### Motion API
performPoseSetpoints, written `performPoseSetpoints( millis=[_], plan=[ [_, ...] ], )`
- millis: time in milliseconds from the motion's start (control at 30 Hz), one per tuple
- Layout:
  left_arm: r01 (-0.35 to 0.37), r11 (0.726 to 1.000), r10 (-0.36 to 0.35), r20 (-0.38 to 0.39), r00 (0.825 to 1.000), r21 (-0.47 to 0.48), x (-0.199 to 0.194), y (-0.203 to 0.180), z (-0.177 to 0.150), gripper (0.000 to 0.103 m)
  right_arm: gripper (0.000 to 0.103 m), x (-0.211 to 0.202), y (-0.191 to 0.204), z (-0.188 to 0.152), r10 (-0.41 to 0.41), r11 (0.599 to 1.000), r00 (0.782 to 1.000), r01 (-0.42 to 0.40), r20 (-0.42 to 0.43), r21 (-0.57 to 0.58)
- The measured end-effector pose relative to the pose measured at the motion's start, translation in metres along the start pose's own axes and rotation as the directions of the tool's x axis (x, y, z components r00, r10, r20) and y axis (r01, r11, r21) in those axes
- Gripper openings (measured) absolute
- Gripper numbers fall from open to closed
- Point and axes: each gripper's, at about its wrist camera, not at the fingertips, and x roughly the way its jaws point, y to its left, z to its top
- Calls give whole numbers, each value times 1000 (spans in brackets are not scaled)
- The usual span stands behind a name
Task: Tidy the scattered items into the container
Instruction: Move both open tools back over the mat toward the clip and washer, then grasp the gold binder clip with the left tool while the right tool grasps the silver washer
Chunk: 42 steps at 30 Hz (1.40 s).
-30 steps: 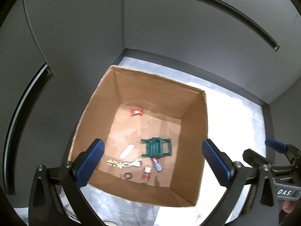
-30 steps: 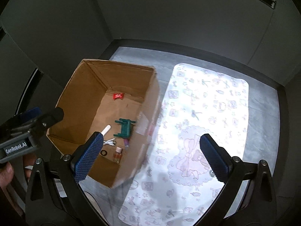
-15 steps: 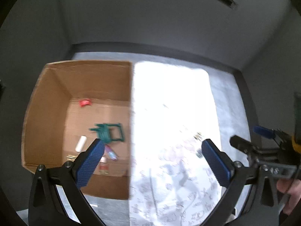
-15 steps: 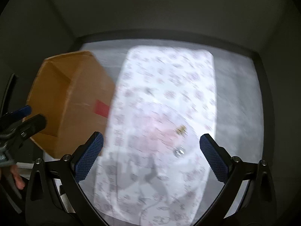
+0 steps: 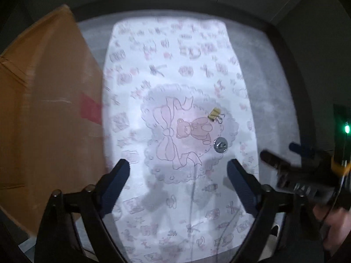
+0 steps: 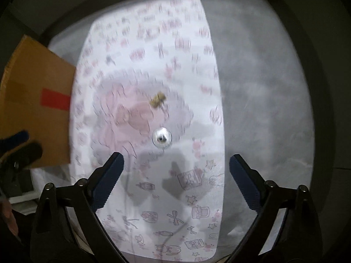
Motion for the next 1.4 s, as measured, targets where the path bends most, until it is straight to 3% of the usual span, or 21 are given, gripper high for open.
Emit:
performPoseSetpoints(
  millis=[67,133,167,233,267,333,467,867,933,1000,1033,1300,1333,1400],
  plan=[
    [-1,1000,1,-15,1000,10,22,-8,7,82,92,20,2,-5,17,1000,1000,-18,-18,-13],
    [-12,1000,13,-36,999,15,46,-15,14,62,87,37,5,-7,29,999,999,-30,-29,-40],
    [-14,1000,15,-46,999,16,55,-17,17,58,82,44,8,-8,30,998,999,-32,-33,-58],
    [-12,999,15,-60,998,43,78,-24,22,45,67,58,13,-9,11,994,999,-14,-30,-113],
    [-8,998,12,-61,998,61,86,-28,24,41,54,66,14,-9,8,992,999,-12,-32,-128],
    [17,995,-12,-49,999,95,102,-34,27,30,46,78,14,-10,14,989,999,-19,-35,-146],
    [86,986,-80,-49,996,141,125,-46,33,28,42,90,8,-12,44,986,999,-44,-1,-162],
    [108,979,-98,-65,993,175,166,-68,58,28,42,95,-2,-6,99,986,994,-92,41,-135],
    [111,976,-103,-51,993,189,167,-70,60,28,34,94,-1,-6,126,983,991,-120,40,-141],
    [126,972,-118,-50,992,199,168,-73,63,17,4,93,1,-4,164,977,986,-158,31,-146],
    [136,971,-127,-53,990,199,168,-73,64,16,1,92,4,-3,140,978,990,-134,31,-157],
    [181,966,-178,-32,983,183,153,-64,60,16,0,80,-15,-10,203,976,977,-198,58,-87],
    [178,968,-176,-28,984,177,150,-61,58,16,1,78,-19,-11,227,972,972,-224,52,-67],
    [177,970,-176,-24,984,164,143,-53,54,16,8,75,-22,-14,192,980,980,-189,60,-56]
  ],
)
